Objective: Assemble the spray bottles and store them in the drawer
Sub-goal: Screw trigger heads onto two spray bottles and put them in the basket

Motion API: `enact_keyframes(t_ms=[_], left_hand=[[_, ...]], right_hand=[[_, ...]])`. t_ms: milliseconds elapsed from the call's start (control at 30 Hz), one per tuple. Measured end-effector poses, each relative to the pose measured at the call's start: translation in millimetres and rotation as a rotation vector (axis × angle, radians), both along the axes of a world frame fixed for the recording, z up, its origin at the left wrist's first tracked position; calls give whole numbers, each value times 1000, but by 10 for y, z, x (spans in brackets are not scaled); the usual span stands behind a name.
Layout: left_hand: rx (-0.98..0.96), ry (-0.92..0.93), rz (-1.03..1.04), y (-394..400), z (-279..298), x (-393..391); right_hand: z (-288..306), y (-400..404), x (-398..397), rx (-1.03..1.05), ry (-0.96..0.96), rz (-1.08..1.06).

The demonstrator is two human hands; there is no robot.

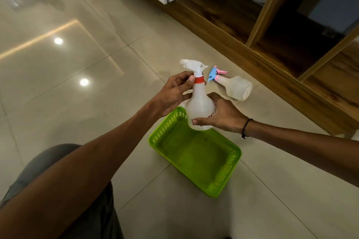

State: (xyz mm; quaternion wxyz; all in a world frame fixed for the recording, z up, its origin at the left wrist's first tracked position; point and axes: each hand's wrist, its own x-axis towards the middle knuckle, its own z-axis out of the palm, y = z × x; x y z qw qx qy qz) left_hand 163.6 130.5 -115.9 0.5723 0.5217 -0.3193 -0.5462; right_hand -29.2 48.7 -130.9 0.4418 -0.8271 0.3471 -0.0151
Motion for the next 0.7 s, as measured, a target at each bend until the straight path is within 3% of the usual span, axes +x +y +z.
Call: enact_keyframes(t_ms=[333, 533, 700], left_hand=[[80, -137, -187, 464, -11, 469], [66, -506, -308, 681, -170, 472], [26, -587, -285, 733, -301, 522]], right_hand=[[-140, 311, 432, -387, 134, 229], [-442, 498, 483, -343, 261, 200], [-585, 538, 530, -384, 250, 179]])
